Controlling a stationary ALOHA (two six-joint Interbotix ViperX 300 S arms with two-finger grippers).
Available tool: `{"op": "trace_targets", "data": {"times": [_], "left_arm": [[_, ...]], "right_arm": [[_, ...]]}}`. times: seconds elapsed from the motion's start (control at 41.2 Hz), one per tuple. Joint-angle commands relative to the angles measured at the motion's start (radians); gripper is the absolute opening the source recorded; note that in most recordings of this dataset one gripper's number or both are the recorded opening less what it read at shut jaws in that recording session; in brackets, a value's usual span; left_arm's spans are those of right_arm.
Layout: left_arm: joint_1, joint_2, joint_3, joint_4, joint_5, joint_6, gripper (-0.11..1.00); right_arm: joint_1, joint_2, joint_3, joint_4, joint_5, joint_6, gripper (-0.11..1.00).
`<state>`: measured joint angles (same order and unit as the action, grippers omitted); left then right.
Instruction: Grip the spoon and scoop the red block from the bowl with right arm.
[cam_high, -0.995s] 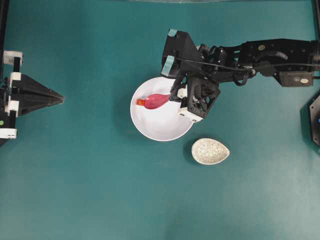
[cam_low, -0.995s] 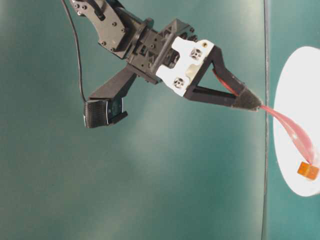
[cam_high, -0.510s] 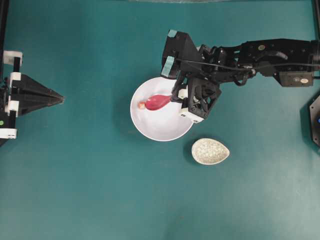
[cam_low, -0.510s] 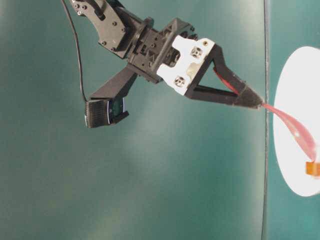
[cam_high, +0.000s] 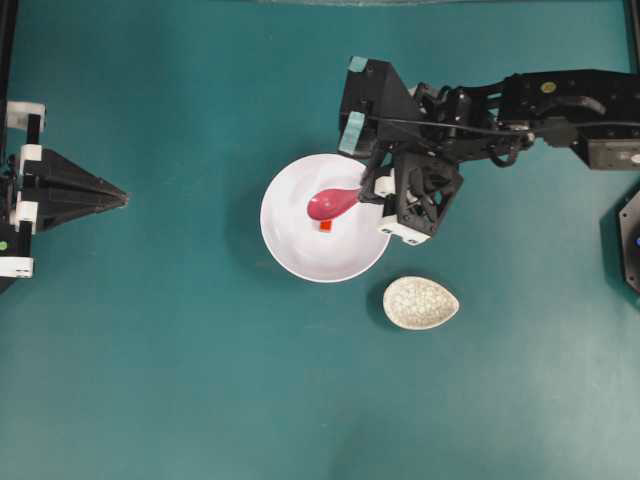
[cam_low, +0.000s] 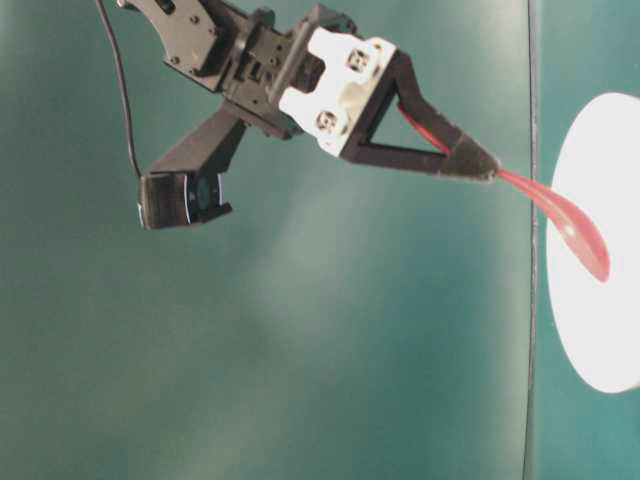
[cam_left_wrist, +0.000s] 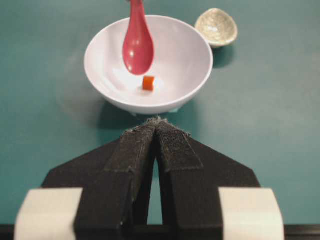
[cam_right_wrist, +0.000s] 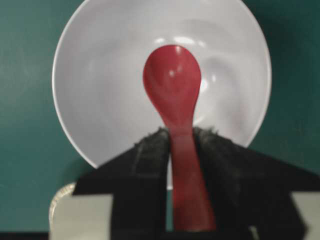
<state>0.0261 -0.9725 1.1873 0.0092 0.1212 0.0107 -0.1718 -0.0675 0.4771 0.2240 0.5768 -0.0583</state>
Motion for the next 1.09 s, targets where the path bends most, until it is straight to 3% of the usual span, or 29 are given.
{"op": "trace_targets", "data": {"times": [0.0, 0.607, 1.068], "left_arm": [[0.002, 0.005, -0.012, 0.002, -0.008, 0.0, 0.0], [0.002, 0.005, -0.012, 0.002, -0.008, 0.0, 0.0], [0.002, 0.005, -0.012, 0.002, -0.009, 0.0, 0.0]], "right_arm": [[0.003, -0.04, -0.006, -0.006, 0.015, 0.002, 0.25], [0.003, -0.124, 0.048, -0.006, 0.123, 0.006, 0.25], [0.003, -0.025, 0.009, -0.006, 0.117, -0.002, 0.25]]}}
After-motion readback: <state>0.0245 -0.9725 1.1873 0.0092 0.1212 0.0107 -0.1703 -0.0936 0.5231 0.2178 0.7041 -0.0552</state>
